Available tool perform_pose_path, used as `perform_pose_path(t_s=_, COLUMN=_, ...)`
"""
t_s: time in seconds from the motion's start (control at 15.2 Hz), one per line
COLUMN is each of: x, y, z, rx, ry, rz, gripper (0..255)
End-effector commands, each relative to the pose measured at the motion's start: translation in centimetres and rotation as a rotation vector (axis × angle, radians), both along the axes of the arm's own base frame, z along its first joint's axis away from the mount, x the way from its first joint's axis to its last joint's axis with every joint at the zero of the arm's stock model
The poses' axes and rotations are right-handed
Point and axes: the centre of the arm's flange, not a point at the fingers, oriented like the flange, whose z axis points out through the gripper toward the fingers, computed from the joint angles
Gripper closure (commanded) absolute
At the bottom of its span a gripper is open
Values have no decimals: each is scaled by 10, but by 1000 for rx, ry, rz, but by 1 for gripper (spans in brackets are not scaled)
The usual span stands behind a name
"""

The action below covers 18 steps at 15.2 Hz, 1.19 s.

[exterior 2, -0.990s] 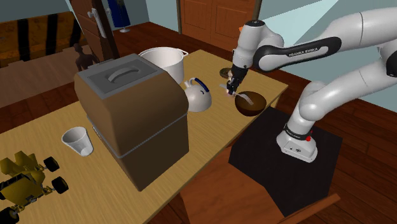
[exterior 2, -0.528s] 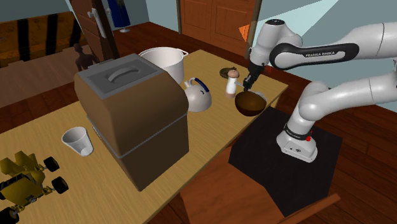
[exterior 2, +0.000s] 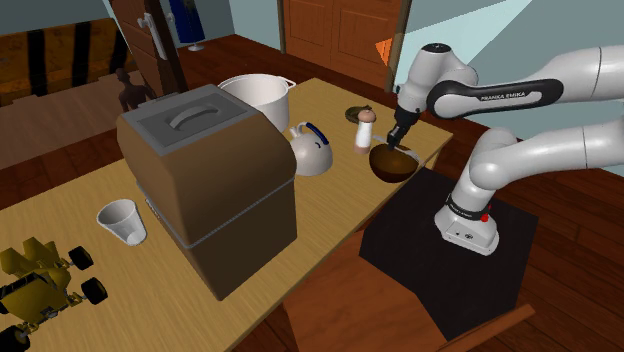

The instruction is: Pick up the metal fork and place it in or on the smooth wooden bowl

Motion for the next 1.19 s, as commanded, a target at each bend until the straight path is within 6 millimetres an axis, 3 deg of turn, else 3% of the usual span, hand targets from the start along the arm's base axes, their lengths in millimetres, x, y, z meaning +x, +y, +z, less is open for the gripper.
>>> perform_pose_path(t_s=0.0, x=1, y=-1, z=-10, rx=0, ry=-1, rz=0, gripper=255)
perform_pose_path(t_s=0.13, x=1, y=-1, z=-24, rx=0, ry=-1, rz=0, gripper=255)
perform_pose_path(t_s=0.66, x=1, y=-1, z=-24, rx=0, ry=-1, rz=0, gripper=255)
perform_pose_path(t_s=0.73, x=1, y=-1, z=-24, rx=0, ry=-1, rz=0, gripper=0)
perform_pose_path(t_s=1.06, x=1, y=-1, z=-24, rx=0, ry=-1, rz=0, gripper=0)
perform_pose_path(t_s=1.12, x=-1, y=-1, z=-11, rx=0, ry=-1, rz=0, gripper=0)
